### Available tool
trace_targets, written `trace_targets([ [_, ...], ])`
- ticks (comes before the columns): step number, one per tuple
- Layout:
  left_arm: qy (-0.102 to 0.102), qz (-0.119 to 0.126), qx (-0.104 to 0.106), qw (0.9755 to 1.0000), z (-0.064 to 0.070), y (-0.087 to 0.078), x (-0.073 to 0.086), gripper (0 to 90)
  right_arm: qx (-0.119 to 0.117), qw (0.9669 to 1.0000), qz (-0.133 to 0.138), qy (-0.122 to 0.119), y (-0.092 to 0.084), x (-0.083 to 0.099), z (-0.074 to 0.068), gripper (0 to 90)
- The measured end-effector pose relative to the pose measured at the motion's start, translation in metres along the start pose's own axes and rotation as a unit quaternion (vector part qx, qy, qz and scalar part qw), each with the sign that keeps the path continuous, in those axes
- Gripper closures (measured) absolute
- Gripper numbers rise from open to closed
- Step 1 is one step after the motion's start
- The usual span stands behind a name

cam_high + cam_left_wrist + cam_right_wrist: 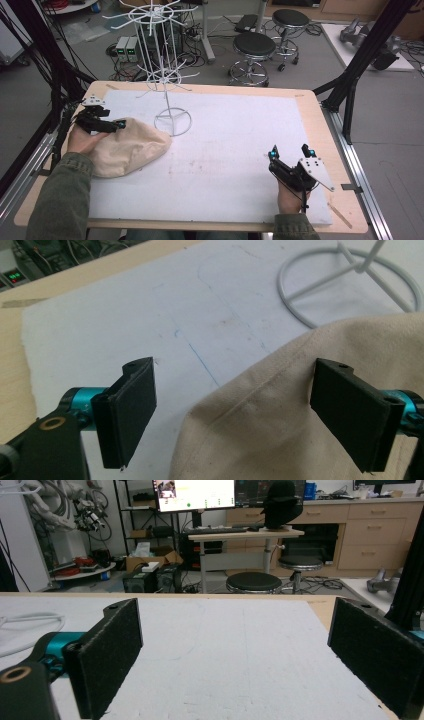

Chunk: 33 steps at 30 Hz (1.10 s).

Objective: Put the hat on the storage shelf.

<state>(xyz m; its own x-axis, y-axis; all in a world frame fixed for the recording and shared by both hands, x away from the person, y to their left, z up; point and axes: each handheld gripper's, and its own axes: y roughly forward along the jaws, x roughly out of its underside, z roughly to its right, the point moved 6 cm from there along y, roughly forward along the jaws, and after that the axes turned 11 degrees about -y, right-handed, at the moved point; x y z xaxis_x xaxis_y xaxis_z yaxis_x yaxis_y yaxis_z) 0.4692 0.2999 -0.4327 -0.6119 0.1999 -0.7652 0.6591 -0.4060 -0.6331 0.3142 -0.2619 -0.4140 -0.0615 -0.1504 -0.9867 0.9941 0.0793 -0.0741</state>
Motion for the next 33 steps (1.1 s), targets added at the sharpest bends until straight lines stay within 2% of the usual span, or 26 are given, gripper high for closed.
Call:
trace_targets([
  [1, 0.000, 0.000, 0.000, 1.0000, 0.000, 0.000, 0.000, 18.8, -0.001, 1.0000, -0.001, 0.001, 0.000, 0.000, 0.000, 6.5],
  [3, 0.004, -0.018, 0.001, 0.9998, -0.001, 0.003, 0.002, 18.6, -0.001, 1.0000, 0.000, 0.001, 0.000, 0.000, 0.000, 6.5],
  [5, -0.001, -0.029, 0.004, 0.9996, -0.003, 0.007, 0.005, 18.1, -0.002, 1.0000, 0.000, 0.001, 0.000, 0.000, 0.000, 6.5],
  [6, -0.003, -0.048, 0.005, 0.9988, -0.004, 0.013, 0.010, 17.8, -0.003, 1.0000, 0.000, 0.001, 0.000, 0.000, 0.000, 6.5],
  [7, -0.003, -0.048, 0.005, 0.9988, -0.004, 0.013, 0.010, 17.6, -0.003, 1.0000, 0.000, 0.001, 0.000, 0.000, 0.000, 6.5],
  [11, -0.006, -0.087, 0.012, 0.9962, -0.006, 0.025, 0.018, 17.2, -0.006, 1.0000, -0.003, 0.002, 0.000, 0.001, -0.001, 6.5],
  [12, -0.001, -0.108, 0.011, 0.9941, -0.006, 0.027, 0.020, 17.2, -0.006, 1.0000, -0.002, 0.002, 0.000, 0.001, -0.001, 6.5],
  [13, -0.001, -0.108, 0.011, 0.9941, -0.006, 0.027, 0.020, 17.2, -0.007, 1.0000, -0.003, 0.003, 0.000, 0.001, -0.001, 6.5],
  [15, 0.012, -0.174, 0.012, 0.9846, -0.005, 0.034, 0.029, 17.2, -0.007, 1.0000, -0.002, 0.001, 0.000, 0.001, -0.001, 6.5],
  [16, 0.013, -0.189, 0.012, 0.9818, -0.004, 0.035, 0.030, 17.2, -0.007, 1.0000, -0.002, 0.001, 0.000, 0.001, -0.001, 6.5],
  [18, 0.009, -0.193, 0.014, 0.9811, -0.005, 0.036, 0.029, 16.8, -0.008, 1.0000, -0.003, 0.001, 0.000, 0.000, -0.001, 6.5],
  [24, 0.012, -0.191, 0.015, 0.9814, -0.005, 0.035, 0.029, 18.7, -0.007, 1.0000, -0.001, 0.002, -0.001, 0.000, 0.000, 6.5],
  [30, 0.016, -0.188, 0.030, 0.9816, -0.003, 0.030, 0.028, 33.8, -0.006, 1.0000, -0.001, 0.005, -0.002, 0.000, 0.000, 6.5],
  [33, 0.013, -0.186, 0.028, 0.9821, -0.004, 0.029, 0.028, 41.1, -0.006, 1.0000, -0.002, 0.006, -0.002, 0.000, 0.000, 6.5],
])
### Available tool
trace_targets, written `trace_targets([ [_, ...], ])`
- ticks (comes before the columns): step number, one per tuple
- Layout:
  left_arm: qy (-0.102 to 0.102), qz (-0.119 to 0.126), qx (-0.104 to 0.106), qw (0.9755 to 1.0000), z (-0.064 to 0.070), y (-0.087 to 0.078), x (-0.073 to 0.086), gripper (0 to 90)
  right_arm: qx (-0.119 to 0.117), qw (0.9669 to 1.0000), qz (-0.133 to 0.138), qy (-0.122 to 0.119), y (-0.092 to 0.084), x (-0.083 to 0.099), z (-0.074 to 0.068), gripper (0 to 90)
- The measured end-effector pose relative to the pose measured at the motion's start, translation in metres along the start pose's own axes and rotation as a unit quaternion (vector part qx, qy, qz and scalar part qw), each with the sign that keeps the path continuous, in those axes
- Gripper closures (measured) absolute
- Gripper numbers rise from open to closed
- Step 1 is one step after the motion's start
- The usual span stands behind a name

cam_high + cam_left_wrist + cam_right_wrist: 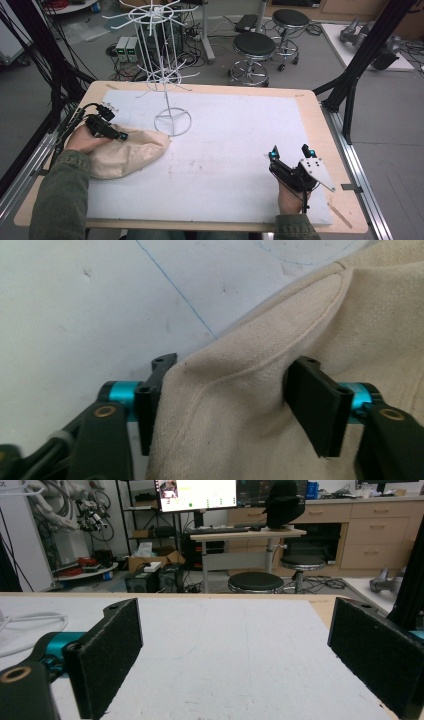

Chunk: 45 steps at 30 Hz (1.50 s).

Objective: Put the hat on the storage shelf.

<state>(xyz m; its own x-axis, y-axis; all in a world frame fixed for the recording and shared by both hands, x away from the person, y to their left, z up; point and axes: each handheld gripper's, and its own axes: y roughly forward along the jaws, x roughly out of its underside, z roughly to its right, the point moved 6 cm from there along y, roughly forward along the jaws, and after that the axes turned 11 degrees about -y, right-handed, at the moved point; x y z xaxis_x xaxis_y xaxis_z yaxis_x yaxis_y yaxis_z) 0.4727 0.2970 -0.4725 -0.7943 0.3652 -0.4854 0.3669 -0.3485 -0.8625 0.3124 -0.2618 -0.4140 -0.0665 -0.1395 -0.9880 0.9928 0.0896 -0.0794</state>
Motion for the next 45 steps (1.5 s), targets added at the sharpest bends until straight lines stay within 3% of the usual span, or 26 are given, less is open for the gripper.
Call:
trace_targets([
  [2, -0.002, -0.001, -0.001, 1.0000, -0.001, -0.002, 0.000, 52.6, 0.000, 1.0000, 0.000, -0.001, 0.000, 0.000, 0.000, 6.5],
  [3, -0.004, -0.001, -0.003, 1.0000, -0.002, -0.003, 0.000, 52.6, 0.000, 1.0000, 0.000, -0.001, 0.000, 0.000, 0.000, 6.5],
  [4, -0.002, 0.001, -0.008, 1.0000, -0.002, -0.004, 0.000, 68.9, 0.001, 1.0000, 0.001, -0.001, 0.000, 0.000, 0.000, 6.5],
  [8, 0.005, -0.002, -0.024, 0.9997, 0.001, -0.004, -0.001, 79.0, 0.003, 1.0000, 0.004, -0.003, 0.000, -0.001, 0.001, 6.5],
  [13, 0.009, 0.014, -0.037, 0.9992, 0.002, -0.006, -0.002, 80.7, 0.004, 1.0000, 0.002, -0.003, 0.000, 0.000, 0.001, 6.5],
  [22, -0.005, 0.048, -0.030, 0.9984, 0.001, -0.015, -0.001, 80.8, 0.006, 1.0000, 0.003, -0.001, 0.000, 0.000, 0.001, 6.5],
  [30, -0.020, 0.086, -0.025, 0.9958, 0.000, -0.030, 0.001, 80.7, 0.006, 1.0000, 0.006, 0.002, 0.000, -0.001, 0.002, 6.5],
  [36, -0.031, 0.126, -0.022, 0.9913, 0.004, -0.047, 0.003, 80.5, 0.006, 0.9999, 0.006, 0.006, -0.001, -0.001, 0.002, 6.5],
  [37, -0.030, 0.143, -0.023, 0.9891, 0.007, -0.053, 0.003, 80.5, 0.005, 0.9999, 0.006, 0.007, -0.001, -0.001, 0.002, 6.5],
  [40, -0.033, 0.156, -0.021, 0.9870, 0.010, -0.058, 0.004, 80.4, 0.006, 0.9999, 0.006, 0.009, -0.001, -0.001, 0.002, 6.5],
  [42, -0.035, 0.173, -0.024, 0.9841, 0.015, -0.065, 0.006, 80.3, 0.006, 0.9999, 0.008, 0.007, -0.001, -0.002, 0.002, 6.5],
  [43, -0.035, 0.173, -0.024, 0.9841, 0.015, -0.065, 0.006, 80.4, 0.006, 0.9999, 0.008, 0.007, -0.001, -0.002, 0.002, 6.5],
  [44, -0.039, 0.186, -0.020, 0.9815, 0.018, -0.070, 0.008, 80.3, 0.007, 0.9999, 0.008, 0.006, -0.001, -0.002, 0.002, 6.5],
  [45, -0.039, 0.186, -0.020, 0.9815, 0.018, -0.070, 0.008, 80.3, 0.006, 0.9999, 0.009, 0.007, -0.002, -0.002, 0.002, 6.5],
])
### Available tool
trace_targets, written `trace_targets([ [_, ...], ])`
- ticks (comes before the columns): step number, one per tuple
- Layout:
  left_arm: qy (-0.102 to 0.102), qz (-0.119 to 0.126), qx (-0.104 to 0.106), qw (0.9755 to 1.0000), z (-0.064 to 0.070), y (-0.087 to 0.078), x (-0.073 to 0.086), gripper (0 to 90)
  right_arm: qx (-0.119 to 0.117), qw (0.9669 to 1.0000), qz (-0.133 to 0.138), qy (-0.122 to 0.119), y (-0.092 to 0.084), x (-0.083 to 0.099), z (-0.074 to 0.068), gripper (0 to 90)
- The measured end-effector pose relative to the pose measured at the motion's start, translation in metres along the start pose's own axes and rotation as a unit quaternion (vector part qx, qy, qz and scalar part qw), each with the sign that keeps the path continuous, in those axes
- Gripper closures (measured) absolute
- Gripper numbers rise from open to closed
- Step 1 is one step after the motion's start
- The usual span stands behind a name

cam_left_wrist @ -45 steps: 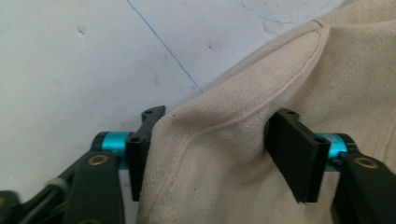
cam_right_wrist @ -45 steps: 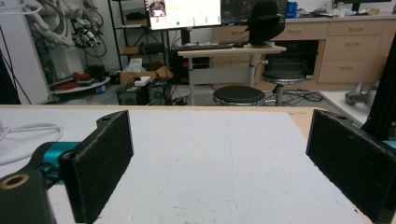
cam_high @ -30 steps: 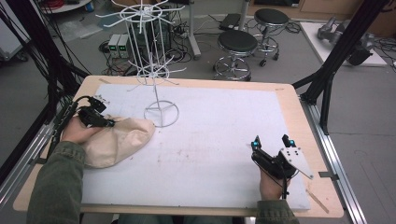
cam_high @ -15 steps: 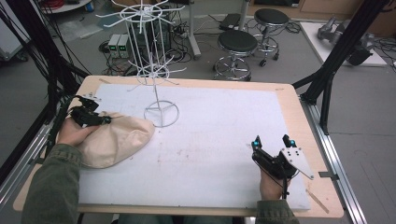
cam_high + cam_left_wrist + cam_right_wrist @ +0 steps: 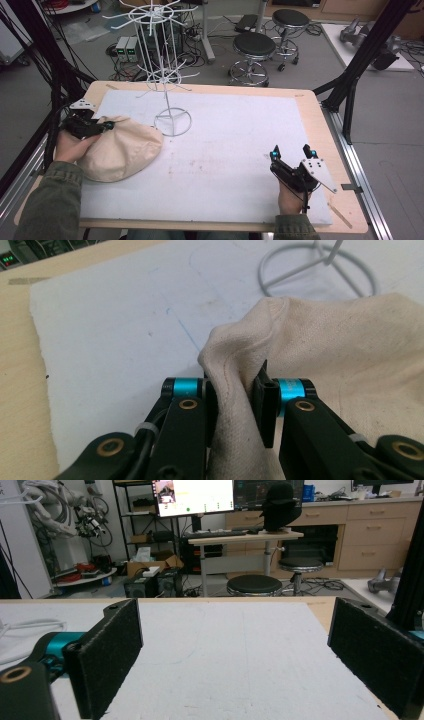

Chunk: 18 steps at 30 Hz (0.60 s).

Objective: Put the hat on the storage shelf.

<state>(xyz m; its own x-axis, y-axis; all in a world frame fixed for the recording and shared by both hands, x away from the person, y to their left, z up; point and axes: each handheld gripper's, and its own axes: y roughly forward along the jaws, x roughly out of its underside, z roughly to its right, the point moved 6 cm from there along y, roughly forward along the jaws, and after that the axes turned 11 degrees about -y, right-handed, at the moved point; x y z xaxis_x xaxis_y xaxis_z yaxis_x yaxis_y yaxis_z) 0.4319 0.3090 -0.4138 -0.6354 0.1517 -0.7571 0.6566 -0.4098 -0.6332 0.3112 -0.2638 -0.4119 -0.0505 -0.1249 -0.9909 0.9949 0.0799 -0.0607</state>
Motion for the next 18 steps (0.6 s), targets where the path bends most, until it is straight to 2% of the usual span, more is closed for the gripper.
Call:
trace_targets([
  [2, 0.000, 0.016, 0.002, 0.9999, 0.005, -0.007, 0.000, 80.3, 0.000, 1.0000, 0.000, 0.001, 0.000, 0.000, 0.000, 6.5],
  [10, 0.000, 0.045, 0.000, 0.9990, 0.012, -0.019, 0.001, 80.1, -0.001, 1.0000, 0.001, 0.002, 0.001, 0.000, 0.000, 6.6],
  [11, -0.004, 0.057, -0.001, 0.9984, 0.013, -0.021, 0.001, 80.1, -0.001, 1.0000, 0.000, 0.005, 0.001, 0.000, -0.001, 6.5],
  [15, -0.010, 0.065, 0.002, 0.9978, 0.014, -0.025, 0.002, 79.8, -0.002, 1.0000, 0.000, 0.005, 0.001, 0.000, 0.000, 6.5],
  [18, -0.003, 0.079, -0.001, 0.9969, 0.017, -0.030, 0.001, 79.7, -0.002, 1.0000, 0.000, 0.005, 0.001, 0.000, -0.001, 6.5],
])
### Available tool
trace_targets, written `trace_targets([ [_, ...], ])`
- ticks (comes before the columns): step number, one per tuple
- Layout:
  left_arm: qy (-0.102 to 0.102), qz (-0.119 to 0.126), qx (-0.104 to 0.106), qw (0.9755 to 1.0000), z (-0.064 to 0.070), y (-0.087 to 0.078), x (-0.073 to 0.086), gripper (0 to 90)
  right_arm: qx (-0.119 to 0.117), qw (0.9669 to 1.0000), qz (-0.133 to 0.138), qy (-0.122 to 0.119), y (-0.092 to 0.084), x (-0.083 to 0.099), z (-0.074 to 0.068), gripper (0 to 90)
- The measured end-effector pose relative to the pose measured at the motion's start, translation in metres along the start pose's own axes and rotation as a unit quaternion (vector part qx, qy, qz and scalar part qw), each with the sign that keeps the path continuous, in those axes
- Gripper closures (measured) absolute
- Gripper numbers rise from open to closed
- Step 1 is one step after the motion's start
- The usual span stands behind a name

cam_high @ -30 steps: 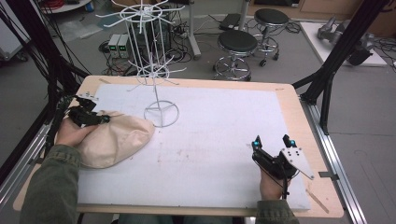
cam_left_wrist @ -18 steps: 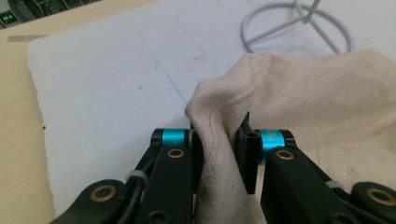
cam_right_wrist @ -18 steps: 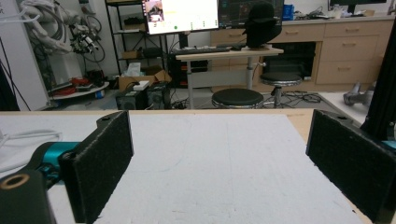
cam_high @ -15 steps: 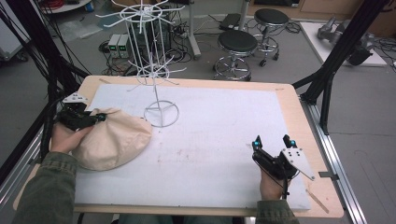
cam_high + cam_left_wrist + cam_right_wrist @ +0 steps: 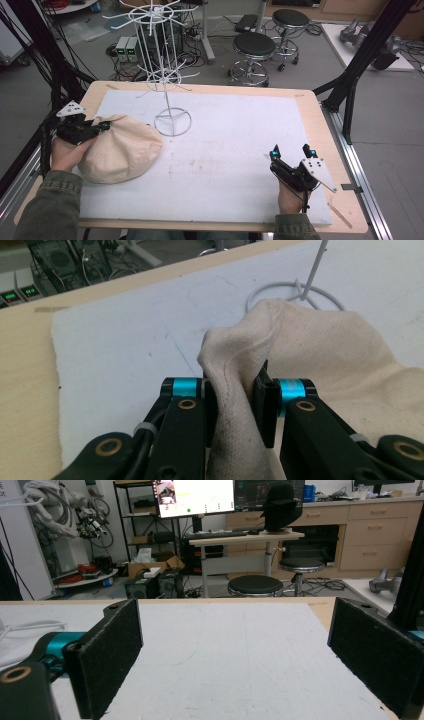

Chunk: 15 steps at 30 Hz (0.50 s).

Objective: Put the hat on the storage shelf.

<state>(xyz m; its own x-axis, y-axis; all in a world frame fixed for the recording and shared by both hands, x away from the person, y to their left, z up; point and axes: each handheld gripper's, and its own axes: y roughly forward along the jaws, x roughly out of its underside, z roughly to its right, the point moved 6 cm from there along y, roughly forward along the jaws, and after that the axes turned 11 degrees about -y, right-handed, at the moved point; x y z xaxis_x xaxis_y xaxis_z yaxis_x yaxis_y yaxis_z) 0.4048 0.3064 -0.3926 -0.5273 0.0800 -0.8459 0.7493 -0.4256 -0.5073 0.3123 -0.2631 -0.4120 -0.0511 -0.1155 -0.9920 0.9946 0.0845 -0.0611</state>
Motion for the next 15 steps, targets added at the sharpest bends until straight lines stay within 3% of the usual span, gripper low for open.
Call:
trace_targets([
  [5, 0.005, 0.031, 0.005, 0.9995, 0.006, -0.010, -0.006, 79.4, 0.000, 1.0000, 0.000, -0.001, 0.000, 0.000, 0.000, 6.5],
  [15, 0.012, 0.084, 0.016, 0.9962, 0.018, -0.030, -0.016, 79.1, 0.000, 1.0000, 0.000, 0.001, 0.000, 0.000, -0.001, 6.5],
])
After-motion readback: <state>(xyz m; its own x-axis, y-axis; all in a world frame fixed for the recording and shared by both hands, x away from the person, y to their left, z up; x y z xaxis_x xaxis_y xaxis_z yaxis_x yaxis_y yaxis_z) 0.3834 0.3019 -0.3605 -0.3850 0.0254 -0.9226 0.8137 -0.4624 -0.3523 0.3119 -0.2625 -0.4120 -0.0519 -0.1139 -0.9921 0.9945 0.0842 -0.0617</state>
